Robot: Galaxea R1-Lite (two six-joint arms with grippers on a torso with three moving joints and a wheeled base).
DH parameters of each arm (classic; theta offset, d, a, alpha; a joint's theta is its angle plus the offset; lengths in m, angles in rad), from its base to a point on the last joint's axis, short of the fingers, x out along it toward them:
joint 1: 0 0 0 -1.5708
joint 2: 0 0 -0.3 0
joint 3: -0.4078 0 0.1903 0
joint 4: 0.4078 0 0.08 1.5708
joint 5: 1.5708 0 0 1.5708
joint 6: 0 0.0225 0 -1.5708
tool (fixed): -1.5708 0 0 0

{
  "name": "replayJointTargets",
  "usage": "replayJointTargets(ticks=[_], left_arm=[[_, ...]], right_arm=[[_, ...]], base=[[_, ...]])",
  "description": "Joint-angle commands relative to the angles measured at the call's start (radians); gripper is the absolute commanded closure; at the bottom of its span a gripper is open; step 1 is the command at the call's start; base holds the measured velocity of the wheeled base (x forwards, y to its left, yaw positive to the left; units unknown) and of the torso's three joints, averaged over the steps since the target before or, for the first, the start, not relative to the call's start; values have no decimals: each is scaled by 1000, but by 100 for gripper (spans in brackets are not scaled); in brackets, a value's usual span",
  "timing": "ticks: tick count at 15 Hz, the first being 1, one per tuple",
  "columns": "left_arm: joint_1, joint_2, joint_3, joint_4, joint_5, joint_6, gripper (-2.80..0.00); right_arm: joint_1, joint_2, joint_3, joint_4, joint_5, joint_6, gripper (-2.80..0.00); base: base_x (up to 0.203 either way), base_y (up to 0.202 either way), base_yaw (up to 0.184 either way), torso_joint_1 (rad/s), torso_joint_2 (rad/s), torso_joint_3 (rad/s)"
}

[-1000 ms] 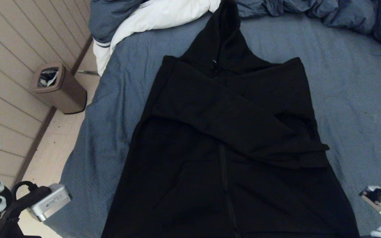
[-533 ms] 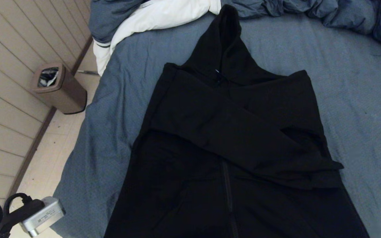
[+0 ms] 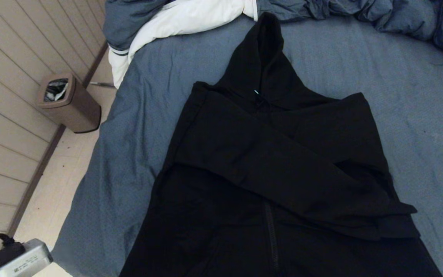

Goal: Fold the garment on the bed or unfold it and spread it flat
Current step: Fold the black sweatshirt

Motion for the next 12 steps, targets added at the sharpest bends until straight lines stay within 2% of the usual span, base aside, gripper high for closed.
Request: replayJointTargets(ticks=[1, 3, 7, 9, 12], left_arm=[[0, 8, -44, -13, 12, -4, 0], [2, 69, -79, -61, 19, -4, 0], [26, 211, -89, -243, 92, 1, 0], [83, 268, -126, -292, 97, 8, 0], [164, 315, -250, -304, 94, 28, 0]], right_arm=[[0, 7, -45, -26, 3, 3, 0], [-2, 97, -79, -99, 0, 3, 0], [-8, 290, -153, -284, -8, 2, 0], [-11, 383, -188, -377, -10, 3, 0], [-14, 494, -281, -455, -17, 6, 0]], base=[[0, 0, 0, 0, 0, 0], [0, 0, 0, 0, 0, 0], [0, 0, 0, 0, 0, 0], [0, 0, 0, 0, 0, 0], [0, 0, 0, 0, 0, 0]])
